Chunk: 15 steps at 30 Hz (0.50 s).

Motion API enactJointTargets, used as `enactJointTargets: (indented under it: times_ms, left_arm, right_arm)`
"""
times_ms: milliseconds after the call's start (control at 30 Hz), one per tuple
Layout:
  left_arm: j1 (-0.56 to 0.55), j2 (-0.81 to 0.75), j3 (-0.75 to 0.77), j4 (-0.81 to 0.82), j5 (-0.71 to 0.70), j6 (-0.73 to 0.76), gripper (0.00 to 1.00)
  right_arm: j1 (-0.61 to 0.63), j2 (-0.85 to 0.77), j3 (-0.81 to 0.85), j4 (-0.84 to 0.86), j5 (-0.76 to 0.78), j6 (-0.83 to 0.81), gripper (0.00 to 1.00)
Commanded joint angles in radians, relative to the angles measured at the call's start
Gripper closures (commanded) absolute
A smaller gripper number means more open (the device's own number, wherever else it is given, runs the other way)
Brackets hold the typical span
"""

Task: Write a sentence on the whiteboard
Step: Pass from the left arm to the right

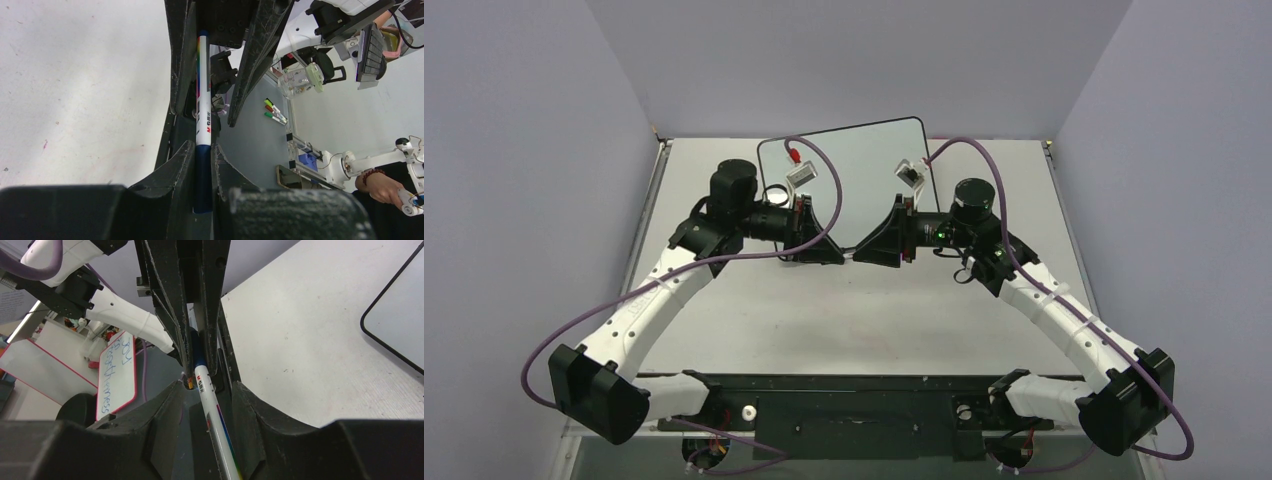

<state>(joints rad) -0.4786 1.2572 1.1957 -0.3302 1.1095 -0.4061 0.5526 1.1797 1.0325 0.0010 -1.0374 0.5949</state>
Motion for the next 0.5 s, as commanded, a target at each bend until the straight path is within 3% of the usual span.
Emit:
enactJointTargets:
  times_ms: [0,233,467]
  left_arm:
    - [-0.008,-0.026,-0.018,0.148,0.009,-0.022,1.0]
    - [-0.008,-0.044,-0.072,0.34,0.056,-0.124,1.0]
    - [-0.004,-0.062,-0.049,0.299,0.068,-0.078,1.0]
  right_arm:
    - [0.03,-0.001,0.025,0.105,-0.039,0.027,0.62]
    - [0.039,-0.003,0.009,0.199,-0.06,0.101,0.63]
    - [0.044,-0.015,0.007,0.198,-0.067,0.101,0.64]
